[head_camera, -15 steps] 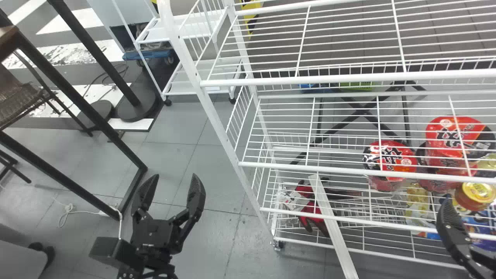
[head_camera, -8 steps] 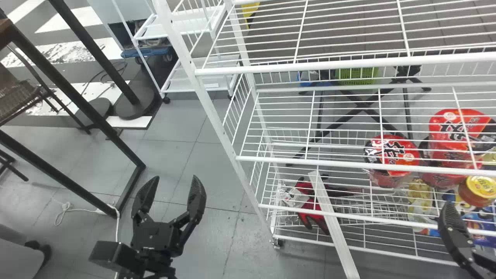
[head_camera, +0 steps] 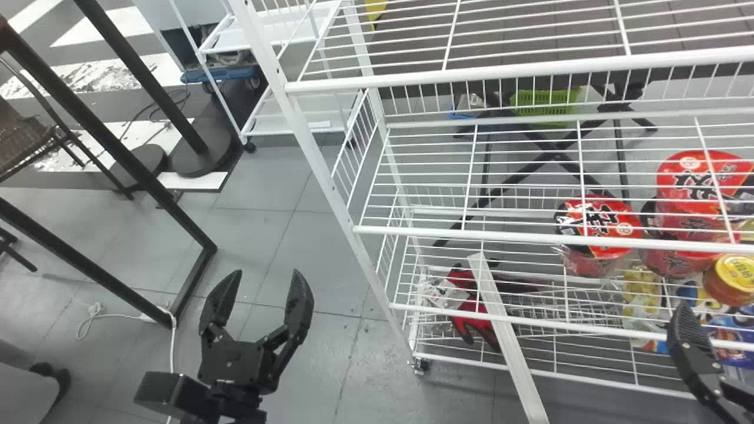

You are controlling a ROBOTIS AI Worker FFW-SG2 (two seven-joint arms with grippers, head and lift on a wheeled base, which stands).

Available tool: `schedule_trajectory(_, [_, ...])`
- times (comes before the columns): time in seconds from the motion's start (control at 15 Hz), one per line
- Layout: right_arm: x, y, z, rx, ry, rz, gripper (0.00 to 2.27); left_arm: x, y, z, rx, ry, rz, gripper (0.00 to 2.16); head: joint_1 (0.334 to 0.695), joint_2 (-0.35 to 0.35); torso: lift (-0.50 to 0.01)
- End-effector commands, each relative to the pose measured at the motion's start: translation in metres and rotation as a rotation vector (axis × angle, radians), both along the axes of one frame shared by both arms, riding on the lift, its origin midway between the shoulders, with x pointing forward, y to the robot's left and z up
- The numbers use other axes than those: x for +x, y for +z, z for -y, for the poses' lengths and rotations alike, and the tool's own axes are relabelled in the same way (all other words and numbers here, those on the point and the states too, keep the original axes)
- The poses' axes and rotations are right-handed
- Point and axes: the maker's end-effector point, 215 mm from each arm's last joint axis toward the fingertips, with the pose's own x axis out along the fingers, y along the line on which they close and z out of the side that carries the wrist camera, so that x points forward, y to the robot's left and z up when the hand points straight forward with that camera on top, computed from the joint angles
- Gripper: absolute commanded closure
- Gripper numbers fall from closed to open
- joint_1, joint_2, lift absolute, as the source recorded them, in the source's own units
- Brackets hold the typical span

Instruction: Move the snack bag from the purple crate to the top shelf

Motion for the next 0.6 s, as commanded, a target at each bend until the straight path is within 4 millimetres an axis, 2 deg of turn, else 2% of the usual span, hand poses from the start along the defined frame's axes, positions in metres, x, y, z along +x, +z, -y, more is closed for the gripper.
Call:
schedule_trajectory(0.0, [0.0005,0.0003,-0.0003,0.001,-0.001,-0.001,0.08,0.0002,0.0008,0.0001,0.0,-0.001,0.002,0.12,0.695,0.327,-0.341])
schedule_trajectory(0.53, [0.0023,-0.0009,-0.0003,0.001,-0.001,-0.007,0.08,0.0028,0.0011,0.0014,0.002,-0.005,0.002,0.12,0.695,0.323,-0.373])
